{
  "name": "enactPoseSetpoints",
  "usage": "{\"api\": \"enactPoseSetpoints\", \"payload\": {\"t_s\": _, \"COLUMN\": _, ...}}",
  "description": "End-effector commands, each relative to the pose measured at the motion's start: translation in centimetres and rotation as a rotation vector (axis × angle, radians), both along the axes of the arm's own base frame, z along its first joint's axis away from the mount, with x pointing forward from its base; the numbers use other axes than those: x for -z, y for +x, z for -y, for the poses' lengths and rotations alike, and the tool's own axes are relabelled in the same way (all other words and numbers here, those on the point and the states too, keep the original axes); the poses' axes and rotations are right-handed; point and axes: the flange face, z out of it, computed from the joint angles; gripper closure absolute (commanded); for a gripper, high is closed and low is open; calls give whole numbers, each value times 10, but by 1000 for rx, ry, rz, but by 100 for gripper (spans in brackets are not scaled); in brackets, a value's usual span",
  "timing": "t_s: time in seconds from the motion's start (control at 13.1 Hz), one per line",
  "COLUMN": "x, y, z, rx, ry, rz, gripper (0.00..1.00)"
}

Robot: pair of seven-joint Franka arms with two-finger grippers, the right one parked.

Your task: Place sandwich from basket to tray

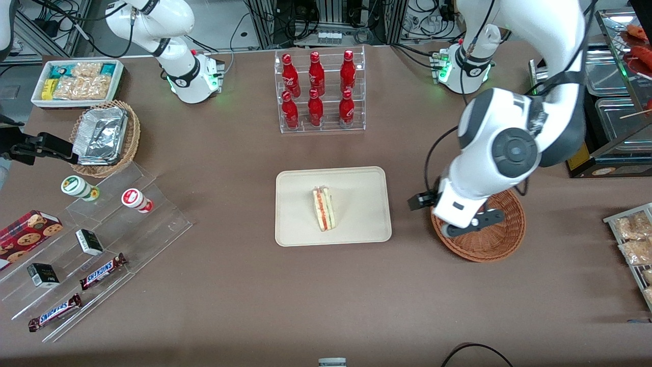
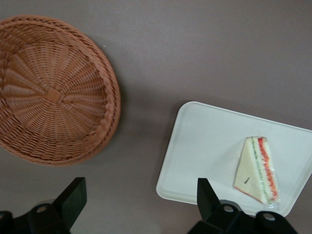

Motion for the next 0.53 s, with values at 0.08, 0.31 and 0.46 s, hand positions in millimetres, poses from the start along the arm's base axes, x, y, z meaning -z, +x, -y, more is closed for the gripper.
{"api": "enactPoseSetpoints", "payload": {"t_s": 0.08, "x": -24, "y": -26, "z": -59, "rx": 92, "ry": 12, "rz": 20, "gripper": 0}}
{"api": "enactPoseSetpoints", "payload": {"t_s": 0.31, "x": -48, "y": -42, "z": -90, "rx": 218, "ry": -19, "rz": 5, "gripper": 0}}
{"api": "enactPoseSetpoints", "payload": {"t_s": 0.46, "x": -58, "y": -55, "z": -116, "rx": 291, "ry": -37, "rz": -4, "gripper": 0}}
